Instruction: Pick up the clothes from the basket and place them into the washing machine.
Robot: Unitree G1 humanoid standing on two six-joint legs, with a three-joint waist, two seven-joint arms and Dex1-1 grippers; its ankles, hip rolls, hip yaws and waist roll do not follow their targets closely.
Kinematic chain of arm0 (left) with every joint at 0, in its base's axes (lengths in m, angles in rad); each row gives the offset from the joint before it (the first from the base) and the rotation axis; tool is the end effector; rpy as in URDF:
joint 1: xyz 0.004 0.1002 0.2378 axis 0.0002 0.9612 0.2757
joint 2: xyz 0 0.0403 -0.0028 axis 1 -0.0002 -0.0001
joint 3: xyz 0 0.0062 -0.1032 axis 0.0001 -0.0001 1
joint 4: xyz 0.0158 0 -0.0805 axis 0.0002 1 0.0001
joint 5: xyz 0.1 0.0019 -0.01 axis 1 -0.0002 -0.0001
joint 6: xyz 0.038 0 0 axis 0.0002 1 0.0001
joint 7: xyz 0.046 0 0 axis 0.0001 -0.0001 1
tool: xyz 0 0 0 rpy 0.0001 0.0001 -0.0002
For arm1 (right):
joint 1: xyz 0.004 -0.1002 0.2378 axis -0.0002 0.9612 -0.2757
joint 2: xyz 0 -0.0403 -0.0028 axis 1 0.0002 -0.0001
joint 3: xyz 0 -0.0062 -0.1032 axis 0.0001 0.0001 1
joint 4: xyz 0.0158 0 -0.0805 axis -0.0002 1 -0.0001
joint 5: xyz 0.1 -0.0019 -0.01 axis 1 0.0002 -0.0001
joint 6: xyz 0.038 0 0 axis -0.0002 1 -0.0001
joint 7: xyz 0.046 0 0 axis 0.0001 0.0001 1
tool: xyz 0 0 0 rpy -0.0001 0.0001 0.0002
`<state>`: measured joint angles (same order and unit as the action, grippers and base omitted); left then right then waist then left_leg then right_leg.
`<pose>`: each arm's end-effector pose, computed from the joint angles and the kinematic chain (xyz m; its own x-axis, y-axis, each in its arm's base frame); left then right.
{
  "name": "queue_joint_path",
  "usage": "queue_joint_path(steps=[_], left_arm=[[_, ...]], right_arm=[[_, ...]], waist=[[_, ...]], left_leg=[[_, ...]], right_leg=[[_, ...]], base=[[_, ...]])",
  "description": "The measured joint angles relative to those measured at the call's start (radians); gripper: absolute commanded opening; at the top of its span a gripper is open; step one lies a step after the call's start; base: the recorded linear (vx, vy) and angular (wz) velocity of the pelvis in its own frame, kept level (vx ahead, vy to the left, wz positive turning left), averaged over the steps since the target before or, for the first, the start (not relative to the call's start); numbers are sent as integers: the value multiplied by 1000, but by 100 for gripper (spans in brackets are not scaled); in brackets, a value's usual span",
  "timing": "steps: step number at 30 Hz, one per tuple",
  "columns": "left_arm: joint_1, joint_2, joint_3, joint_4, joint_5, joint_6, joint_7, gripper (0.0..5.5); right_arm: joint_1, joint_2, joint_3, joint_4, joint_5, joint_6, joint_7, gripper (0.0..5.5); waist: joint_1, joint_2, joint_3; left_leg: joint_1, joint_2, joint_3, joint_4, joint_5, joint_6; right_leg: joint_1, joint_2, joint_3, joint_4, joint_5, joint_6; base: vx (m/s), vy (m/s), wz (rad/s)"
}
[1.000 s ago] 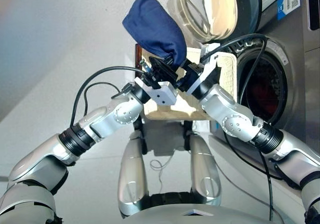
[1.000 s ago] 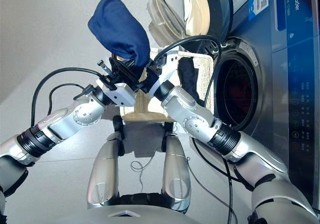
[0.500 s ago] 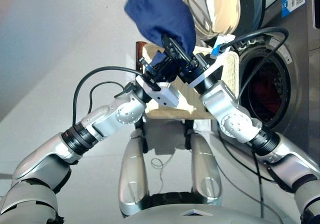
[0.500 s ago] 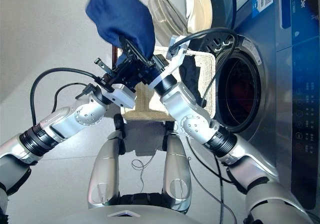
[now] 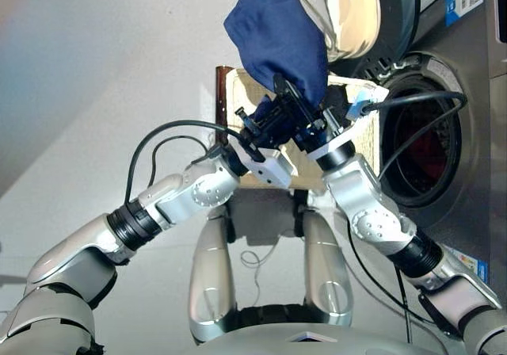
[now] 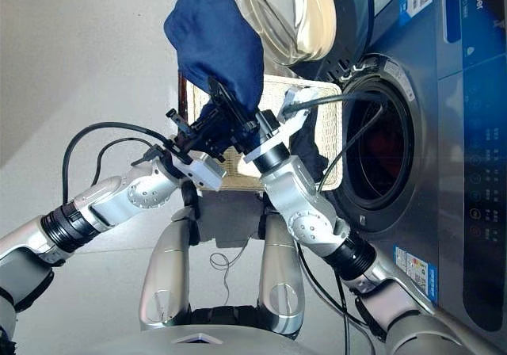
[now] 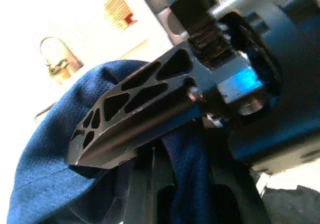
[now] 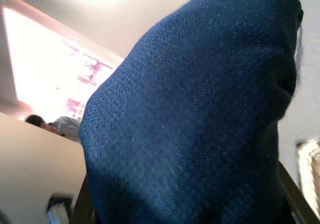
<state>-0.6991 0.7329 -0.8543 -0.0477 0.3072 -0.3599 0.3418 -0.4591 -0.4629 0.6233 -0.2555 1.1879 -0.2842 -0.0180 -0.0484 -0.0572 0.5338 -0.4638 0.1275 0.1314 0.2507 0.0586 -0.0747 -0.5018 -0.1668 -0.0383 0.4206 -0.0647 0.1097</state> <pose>0.2486 0.1097 0.1428 0.4360 -0.8001 0.4120 0.0452 0.4767 0.8779 0.2280 -0.0938 0.1521 0.6817 0.5274 0.5070 -0.7316 0.4850 0.4791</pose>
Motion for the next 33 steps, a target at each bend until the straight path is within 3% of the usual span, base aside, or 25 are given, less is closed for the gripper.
queue_joint_path(steps=[6, 14, 18, 20, 33], left_arm=[[5, 3, 0, 3, -1, -4, -2, 550], [-3, 33, -3, 19, -18, -35, 3, 550], [-19, 38, -9, 40, -33, -51, 2, 550], [-33, 37, -12, 56, -42, -54, 3, 550], [-99, 56, 4, 119, -120, -68, 12, 550]], right_arm=[[11, 20, -4, 6, -27, 0, -10, 0], [6, 70, -6, 26, -86, 0, -37, 0], [-9, 79, -7, 40, -87, 0, -44, 0], [-28, 80, -7, 58, -87, 0, -44, 0], [-202, 80, -8, 164, -69, 47, -44, 0]], waist=[[-6, 0, 0], [-8, -1, 0], [-20, -1, -1], [-32, -2, -1], [-38, -10, -5]], left_leg=[[-3, 1, 1, -1, 0, 0], [-4, 0, -1, 1, 0, 0], [-13, 0, -17, 7, 1, 1], [-23, -1, -23, 15, 1, 2], [-25, -6, -24, 15, 5, 5]], right_leg=[[-5, 0, 1, 0, 0, 0], [-5, -1, -2, 3, 0, 0], [-4, -1, -12, 6, 0, 0], [-5, -1, -16, 6, -1, 0], [-11, -6, -15, 16, 0, 0]], base=[[0, 0, 0], [0, 0, 0], [0, 0, 0], [0, 0, 0], [0, 0, 0]])
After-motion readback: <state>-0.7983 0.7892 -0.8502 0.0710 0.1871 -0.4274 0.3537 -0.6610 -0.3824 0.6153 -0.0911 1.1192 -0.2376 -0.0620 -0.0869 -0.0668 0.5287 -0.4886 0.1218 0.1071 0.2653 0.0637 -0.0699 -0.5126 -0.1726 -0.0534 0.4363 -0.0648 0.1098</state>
